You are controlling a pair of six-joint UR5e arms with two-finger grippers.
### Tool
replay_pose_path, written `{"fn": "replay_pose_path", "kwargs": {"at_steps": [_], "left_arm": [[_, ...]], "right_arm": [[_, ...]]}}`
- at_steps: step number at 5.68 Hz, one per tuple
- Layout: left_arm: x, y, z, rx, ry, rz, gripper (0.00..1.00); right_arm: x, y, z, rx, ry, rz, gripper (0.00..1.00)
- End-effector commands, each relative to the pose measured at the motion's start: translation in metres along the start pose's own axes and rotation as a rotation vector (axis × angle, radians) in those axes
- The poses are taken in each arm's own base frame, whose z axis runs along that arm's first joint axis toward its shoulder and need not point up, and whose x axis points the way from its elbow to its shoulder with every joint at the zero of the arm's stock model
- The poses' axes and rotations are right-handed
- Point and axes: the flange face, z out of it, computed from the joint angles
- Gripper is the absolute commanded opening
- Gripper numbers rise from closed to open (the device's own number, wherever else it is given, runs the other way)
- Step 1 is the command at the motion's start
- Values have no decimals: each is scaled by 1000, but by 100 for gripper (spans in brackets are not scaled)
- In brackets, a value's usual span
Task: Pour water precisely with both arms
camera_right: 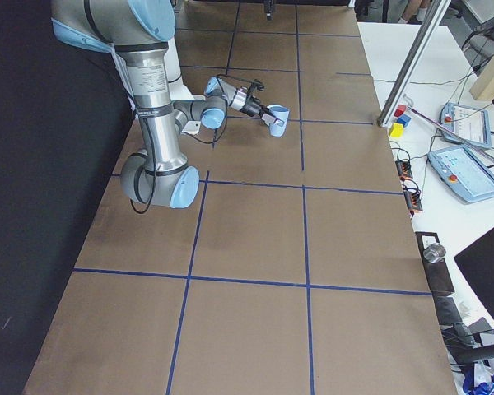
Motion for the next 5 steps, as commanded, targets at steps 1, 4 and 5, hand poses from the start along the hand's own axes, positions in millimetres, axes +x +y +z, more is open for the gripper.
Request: {"fn": "replay_pose_path", "kwargs": {"at_steps": [1, 4, 5], "left_arm": [[-5, 4, -2, -2, -3, -4, 100], [-5, 4, -2, -3, -3, -5, 100], [-7, 4, 0, -6, -5, -9, 100]], "right_arm": [[-31, 2, 3, -56, 52, -183, 2], [-75, -24, 11, -42, 97, -354, 2], [-79, -29, 9, -50, 110, -398, 2]]}}
